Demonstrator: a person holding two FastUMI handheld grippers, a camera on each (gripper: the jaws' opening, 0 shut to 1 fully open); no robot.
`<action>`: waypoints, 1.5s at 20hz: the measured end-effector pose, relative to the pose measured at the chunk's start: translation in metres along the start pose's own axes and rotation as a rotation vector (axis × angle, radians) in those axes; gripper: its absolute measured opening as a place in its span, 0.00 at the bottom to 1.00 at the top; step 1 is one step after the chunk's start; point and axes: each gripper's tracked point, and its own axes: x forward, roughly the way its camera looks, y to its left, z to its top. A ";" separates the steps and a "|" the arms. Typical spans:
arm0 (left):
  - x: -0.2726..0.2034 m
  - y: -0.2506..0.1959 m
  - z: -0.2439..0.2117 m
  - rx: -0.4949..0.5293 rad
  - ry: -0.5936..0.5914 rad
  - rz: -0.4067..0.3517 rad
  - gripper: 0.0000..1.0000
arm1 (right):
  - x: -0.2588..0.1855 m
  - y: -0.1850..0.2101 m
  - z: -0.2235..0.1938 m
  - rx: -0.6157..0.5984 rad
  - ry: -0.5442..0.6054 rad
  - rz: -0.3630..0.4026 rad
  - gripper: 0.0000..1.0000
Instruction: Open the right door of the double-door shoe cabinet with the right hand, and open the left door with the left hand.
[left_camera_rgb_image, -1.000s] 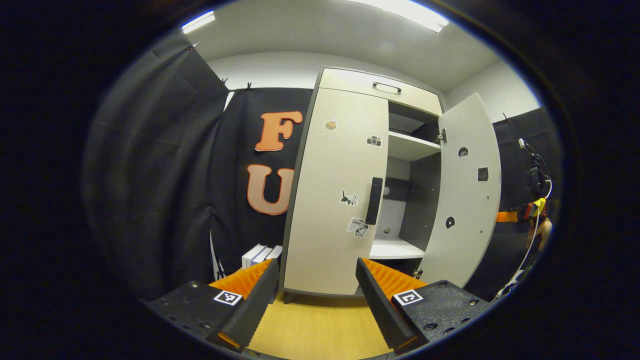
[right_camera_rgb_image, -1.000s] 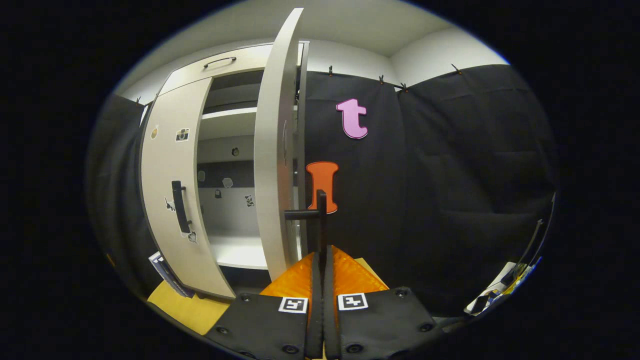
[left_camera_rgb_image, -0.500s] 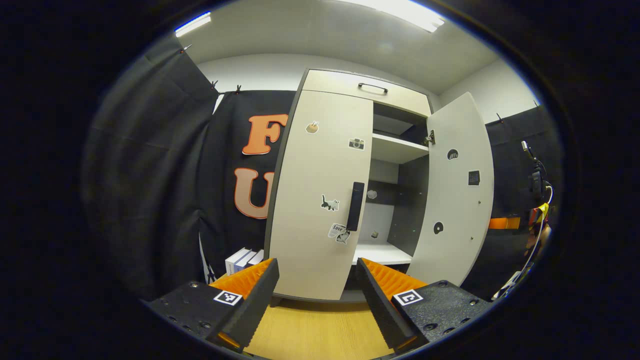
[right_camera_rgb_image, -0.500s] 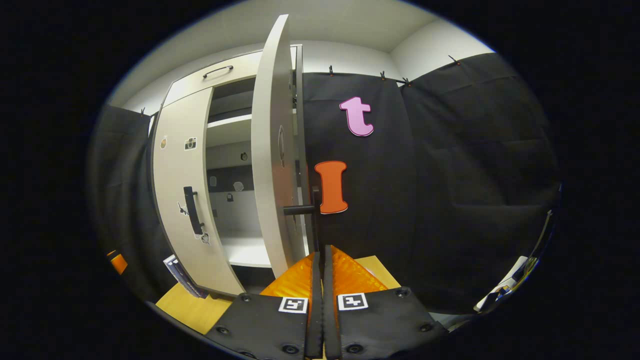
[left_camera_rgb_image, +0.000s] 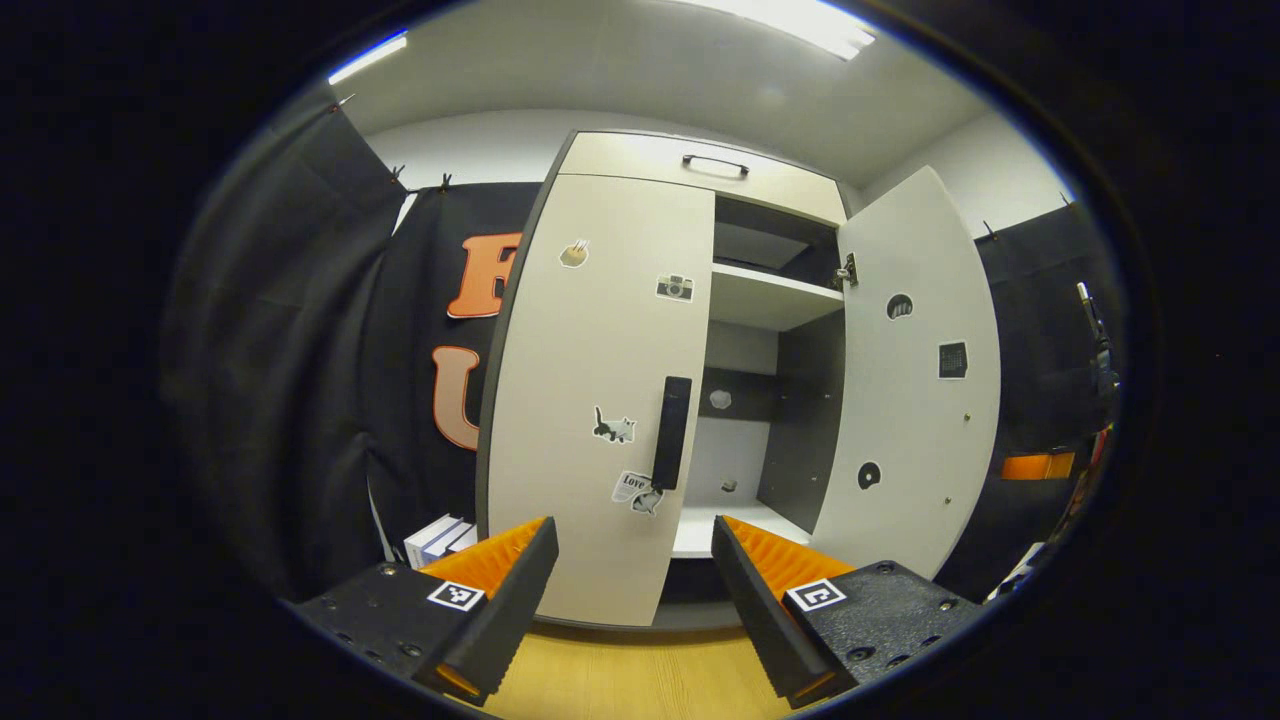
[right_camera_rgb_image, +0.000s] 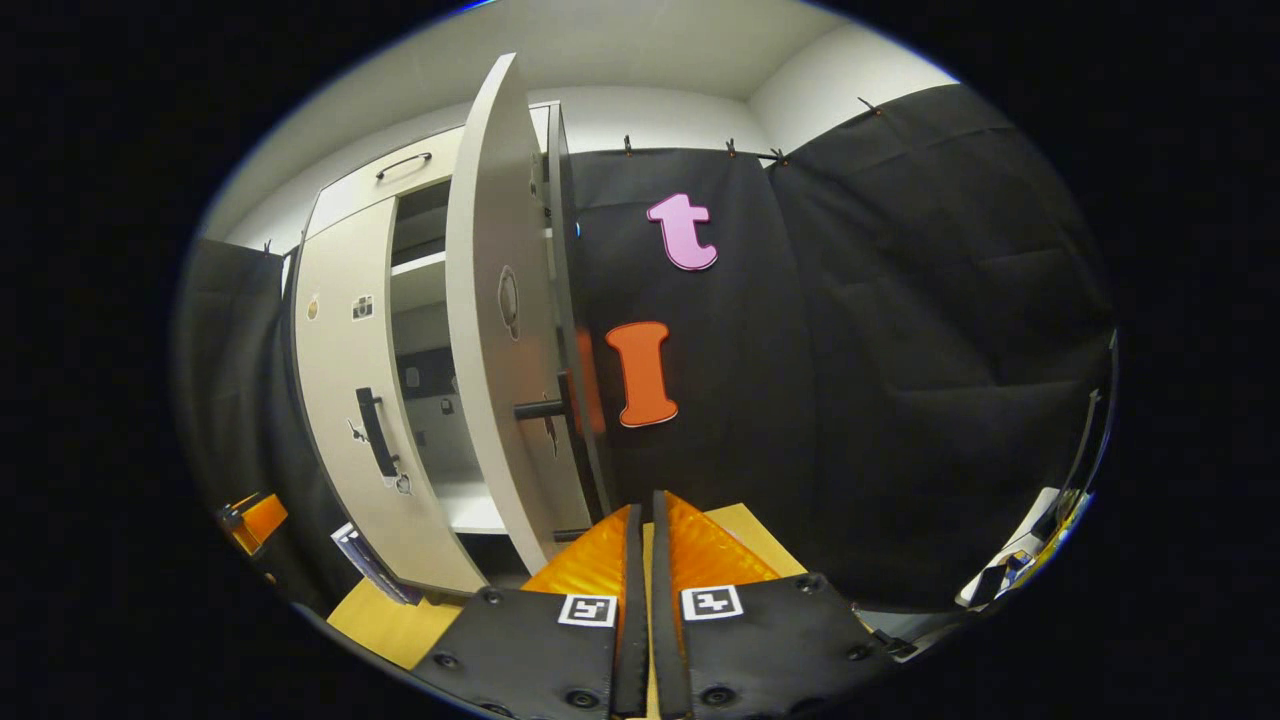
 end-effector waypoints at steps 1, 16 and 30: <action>0.011 -0.003 0.000 0.002 0.001 0.000 0.95 | -0.002 -0.003 0.000 -0.001 -0.002 -0.005 0.19; 0.173 -0.026 0.020 0.024 -0.021 0.005 0.95 | 0.003 -0.026 0.010 0.016 -0.050 -0.055 0.87; 0.228 -0.037 0.001 0.059 0.042 -0.019 0.54 | 0.007 -0.042 0.001 0.063 -0.025 -0.116 0.98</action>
